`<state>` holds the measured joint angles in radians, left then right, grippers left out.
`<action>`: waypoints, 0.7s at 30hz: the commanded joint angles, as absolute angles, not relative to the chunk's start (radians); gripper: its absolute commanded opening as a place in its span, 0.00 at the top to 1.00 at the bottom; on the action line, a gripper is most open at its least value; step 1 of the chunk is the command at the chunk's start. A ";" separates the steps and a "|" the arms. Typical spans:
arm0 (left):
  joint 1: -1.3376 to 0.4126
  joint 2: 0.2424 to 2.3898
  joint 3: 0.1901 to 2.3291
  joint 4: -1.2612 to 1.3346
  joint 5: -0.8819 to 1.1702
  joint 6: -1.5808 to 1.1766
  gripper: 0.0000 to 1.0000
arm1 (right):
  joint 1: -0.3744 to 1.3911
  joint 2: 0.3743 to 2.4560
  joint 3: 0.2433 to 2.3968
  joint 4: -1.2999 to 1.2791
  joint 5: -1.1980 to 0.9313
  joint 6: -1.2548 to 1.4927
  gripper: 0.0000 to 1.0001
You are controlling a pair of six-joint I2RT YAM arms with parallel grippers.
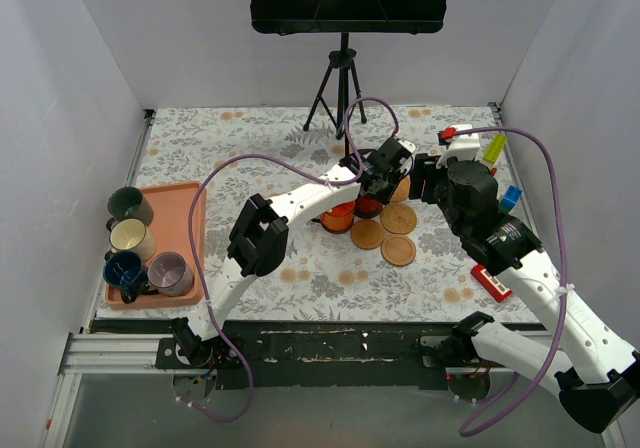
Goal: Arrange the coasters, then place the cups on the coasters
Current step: Place the cup on the coaster.
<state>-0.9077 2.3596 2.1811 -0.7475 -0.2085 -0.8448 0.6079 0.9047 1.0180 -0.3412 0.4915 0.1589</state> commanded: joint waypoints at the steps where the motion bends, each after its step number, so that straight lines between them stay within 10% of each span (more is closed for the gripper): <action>1: -0.908 2.253 2.184 -0.759 -0.247 -0.845 0.67 | 0.603 0.888 1.023 -0.307 0.511 0.166 0.32; 21: -0.916 2.169 2.197 -0.701 -0.247 -0.842 0.30 | 0.604 0.879 1.026 -0.302 0.526 0.164 0.32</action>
